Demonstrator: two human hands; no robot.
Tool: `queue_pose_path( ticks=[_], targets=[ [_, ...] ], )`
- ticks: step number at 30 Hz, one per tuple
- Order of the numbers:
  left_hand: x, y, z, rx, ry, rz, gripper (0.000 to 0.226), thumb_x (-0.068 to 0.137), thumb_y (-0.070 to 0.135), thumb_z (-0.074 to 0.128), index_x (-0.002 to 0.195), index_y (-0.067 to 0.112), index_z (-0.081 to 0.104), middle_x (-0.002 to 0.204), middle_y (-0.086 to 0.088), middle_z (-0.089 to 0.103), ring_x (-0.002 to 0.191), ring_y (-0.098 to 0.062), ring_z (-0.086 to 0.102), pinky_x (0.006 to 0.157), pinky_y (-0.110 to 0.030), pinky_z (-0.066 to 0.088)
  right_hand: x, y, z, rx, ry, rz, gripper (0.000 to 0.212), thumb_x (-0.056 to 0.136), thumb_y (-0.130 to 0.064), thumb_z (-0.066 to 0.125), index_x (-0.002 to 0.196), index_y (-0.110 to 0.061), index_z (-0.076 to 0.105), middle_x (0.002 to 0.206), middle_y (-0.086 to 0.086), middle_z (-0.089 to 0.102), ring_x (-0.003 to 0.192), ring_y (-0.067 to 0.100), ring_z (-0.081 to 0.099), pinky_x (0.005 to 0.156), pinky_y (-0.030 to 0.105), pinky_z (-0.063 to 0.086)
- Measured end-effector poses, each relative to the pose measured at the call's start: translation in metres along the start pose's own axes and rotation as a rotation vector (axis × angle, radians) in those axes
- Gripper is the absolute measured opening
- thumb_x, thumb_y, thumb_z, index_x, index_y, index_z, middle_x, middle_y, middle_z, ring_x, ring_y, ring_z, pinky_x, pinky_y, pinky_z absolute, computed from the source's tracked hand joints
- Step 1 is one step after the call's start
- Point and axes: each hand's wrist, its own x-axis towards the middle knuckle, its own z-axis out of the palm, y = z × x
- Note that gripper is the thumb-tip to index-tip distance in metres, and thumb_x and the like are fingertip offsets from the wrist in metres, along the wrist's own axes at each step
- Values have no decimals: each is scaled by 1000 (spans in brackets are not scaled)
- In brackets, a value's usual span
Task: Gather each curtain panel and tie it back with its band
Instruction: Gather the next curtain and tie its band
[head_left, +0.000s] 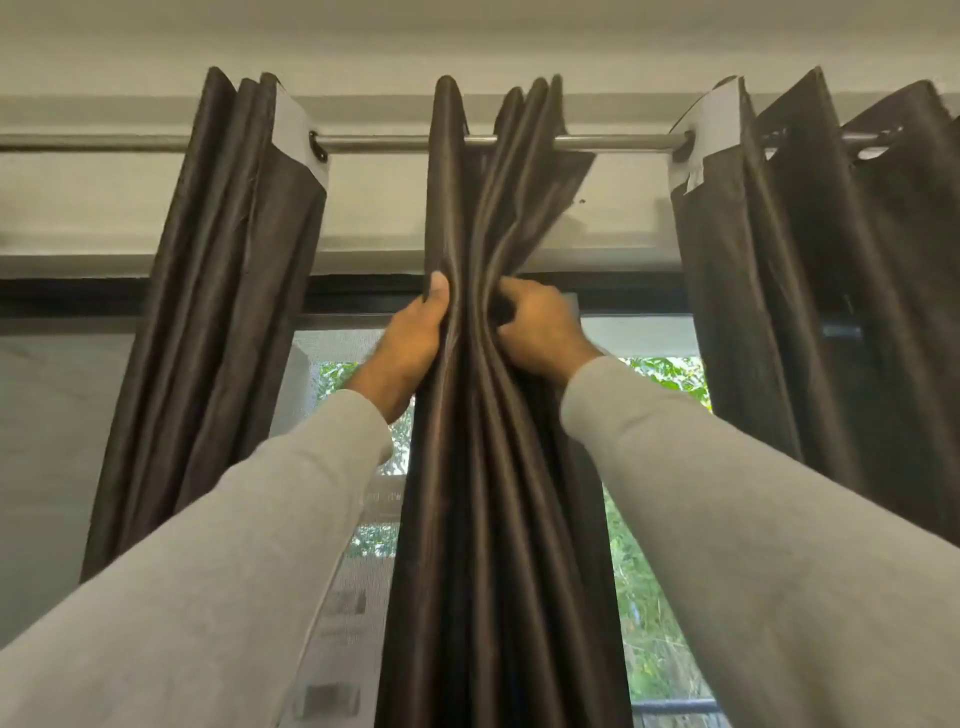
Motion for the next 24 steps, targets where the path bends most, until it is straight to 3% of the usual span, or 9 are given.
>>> queue_pose_path(
  ticks=[2,4,6,9,11,13,16,19,24],
  targets=[
    [6,2,0,-124,-56,-43,91,79,89,65,135,17,73,128,-11,78,122,-30,74,112,-48,53,13,-16,5,6,-143,-56,45,92,-11,64,134,-25,72,134,5,72,124,25,66,107,38,53],
    [0,-1,-5,-143,-56,-45,78,86,71,78,136,12,70,124,-17,78,117,-36,76,107,-51,58,21,-12,3,161,-215,-2,39,93,1,59,121,-18,78,118,4,77,108,19,70,94,30,58],
    [-7,-14,-11,-80,-111,-87,63,86,45,90,133,9,71,119,-18,80,111,-38,77,104,-53,60,18,1,-5,337,-211,111,33,89,6,57,96,-14,82,95,8,75,89,20,67,76,34,57],
    [-22,-31,-8,11,-243,-230,64,74,21,98,130,5,72,117,-18,80,110,-38,78,105,-56,59,8,13,-12,616,-133,266,26,94,2,53,88,-8,76,79,8,69,77,21,63,73,41,56],
    [-28,-36,4,18,-241,-285,64,71,18,96,128,3,71,114,-18,81,107,-39,79,103,-56,60,3,7,-15,715,-116,315,29,107,-22,51,87,-16,70,77,-1,67,79,17,62,74,38,56],
    [-31,-42,23,27,-168,-286,71,63,24,92,127,4,70,111,-17,81,103,-39,79,98,-56,62,6,0,-16,760,-125,314,50,106,-62,45,109,-21,73,100,-4,77,98,16,71,88,40,58],
    [-46,-39,54,27,-112,-222,19,93,14,74,109,5,76,90,-13,80,80,-27,79,78,-42,67,15,-8,-9,727,-168,274,90,83,-87,59,148,-25,51,129,-1,71,114,20,72,104,43,58],
    [-64,-43,67,0,-95,-169,24,109,5,54,94,9,73,71,1,77,62,-12,74,62,-28,62,4,1,10,518,-164,270,111,69,-72,85,155,-27,31,138,1,63,117,25,68,104,46,57],
    [-122,-66,72,-5,-154,-220,23,112,8,52,103,15,72,81,3,78,72,-11,75,71,-30,63,-36,22,24,432,-82,245,74,88,-31,84,144,-20,36,128,5,64,107,25,69,93,41,61]
  ],
)
